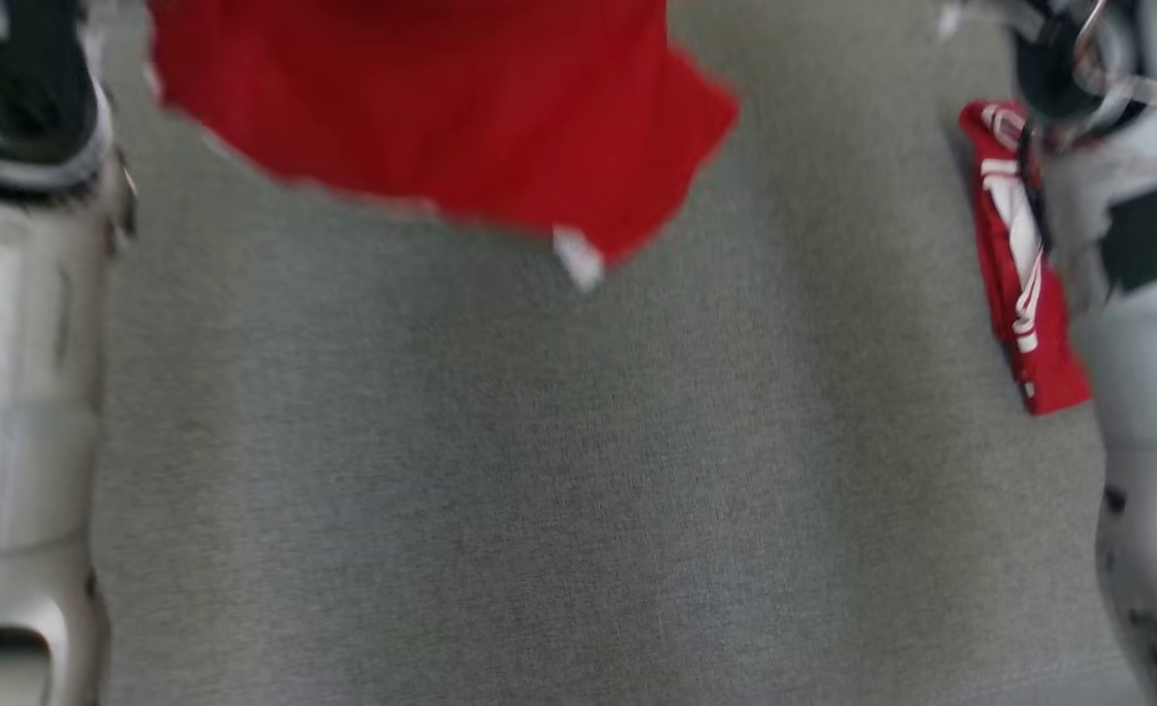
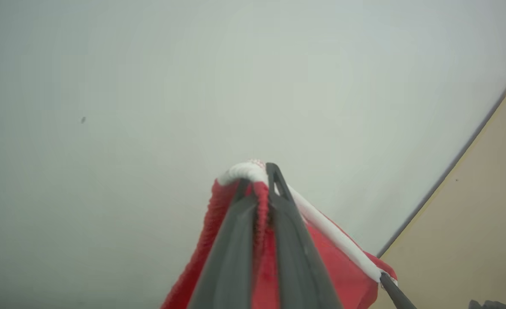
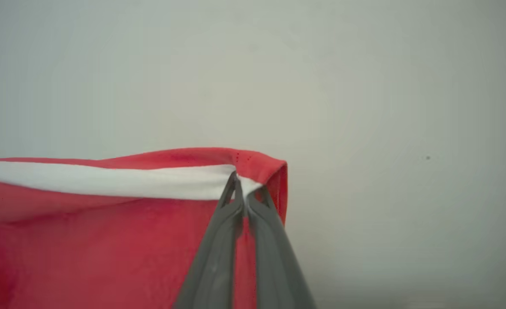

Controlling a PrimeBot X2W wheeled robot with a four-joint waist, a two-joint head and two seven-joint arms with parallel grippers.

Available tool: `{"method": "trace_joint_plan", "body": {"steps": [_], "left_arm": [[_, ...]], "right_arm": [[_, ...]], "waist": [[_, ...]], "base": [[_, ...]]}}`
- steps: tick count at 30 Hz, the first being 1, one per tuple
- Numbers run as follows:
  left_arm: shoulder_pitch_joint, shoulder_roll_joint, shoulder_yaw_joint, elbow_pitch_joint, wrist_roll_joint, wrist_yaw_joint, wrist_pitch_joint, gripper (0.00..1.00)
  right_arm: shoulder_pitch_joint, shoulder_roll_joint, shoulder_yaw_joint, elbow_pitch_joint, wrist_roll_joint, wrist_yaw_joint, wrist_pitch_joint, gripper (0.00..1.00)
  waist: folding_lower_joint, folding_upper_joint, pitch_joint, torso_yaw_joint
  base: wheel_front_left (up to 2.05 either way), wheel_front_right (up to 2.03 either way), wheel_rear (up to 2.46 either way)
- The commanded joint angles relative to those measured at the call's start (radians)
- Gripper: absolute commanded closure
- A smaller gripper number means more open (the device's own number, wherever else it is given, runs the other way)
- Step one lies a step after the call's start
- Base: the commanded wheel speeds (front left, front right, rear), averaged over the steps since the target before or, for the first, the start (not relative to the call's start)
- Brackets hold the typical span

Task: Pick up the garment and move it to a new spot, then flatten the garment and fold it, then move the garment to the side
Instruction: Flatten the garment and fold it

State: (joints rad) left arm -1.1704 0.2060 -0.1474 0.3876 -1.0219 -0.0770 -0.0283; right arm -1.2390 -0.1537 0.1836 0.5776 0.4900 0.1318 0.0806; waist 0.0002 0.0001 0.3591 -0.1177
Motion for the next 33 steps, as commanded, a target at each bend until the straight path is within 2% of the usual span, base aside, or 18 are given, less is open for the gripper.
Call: {"method": "trace_joint_plan", "body": {"steps": [1,8,11,15,23,29,33], "left_arm": [[-0.046,0.013,0.005,-0.003,0.025,0.005,-0.015,1.00],[-0.202,0.034,0.016,0.003,0.067,-0.020,-0.107,1.00],[-0.205,0.035,0.019,0.004,0.062,-0.035,-0.155,1.00],[-0.121,0.030,0.002,0.014,0.035,-0.050,-0.189,1.00],[0.117,0.018,-0.075,-0.033,-0.058,-0.052,-0.213,1.00],[0.360,0.054,-0.141,-0.101,-0.107,-0.052,-0.229,1.00],[0.507,0.068,-0.155,-0.125,-0.142,-0.052,-0.234,1.00]], "right_arm": [[-0.053,0.004,-0.019,0.022,-0.018,-0.003,-0.044,1.00],[-0.256,0.032,-0.094,0.097,-0.103,-0.003,-0.296,1.00],[-0.274,0.035,-0.100,0.104,-0.133,-0.003,-0.333,1.00],[-0.216,0.040,-0.067,0.134,-0.146,-0.003,-0.343,1.00],[-0.013,0.002,0.037,0.107,-0.049,-0.003,-0.339,1.00],[0.263,-0.071,0.065,-0.028,0.078,-0.003,-0.231,1.00],[0.473,-0.115,0.021,-0.138,0.098,-0.003,-0.125,1.00]], "waist": [[-0.0002,-0.0001,0.227,-0.058],[-0.0002,-0.0001,0.322,-0.045],[-0.0002,-0.0001,0.328,-0.037],[-0.0002,-0.0001,0.309,-0.026],[-0.0002,-0.0001,0.196,0.000],[-0.0002,-0.0001,0.060,0.011],[-0.0002,-0.0001,-0.023,0.011]], "base": [[0.00,0.00,0.00],[0.00,0.00,0.00],[0.00,0.00,0.00],[0.00,0.00,0.00],[0.00,0.00,0.00],[0.00,0.00,0.00],[0.00,0.00,0.00]]}}
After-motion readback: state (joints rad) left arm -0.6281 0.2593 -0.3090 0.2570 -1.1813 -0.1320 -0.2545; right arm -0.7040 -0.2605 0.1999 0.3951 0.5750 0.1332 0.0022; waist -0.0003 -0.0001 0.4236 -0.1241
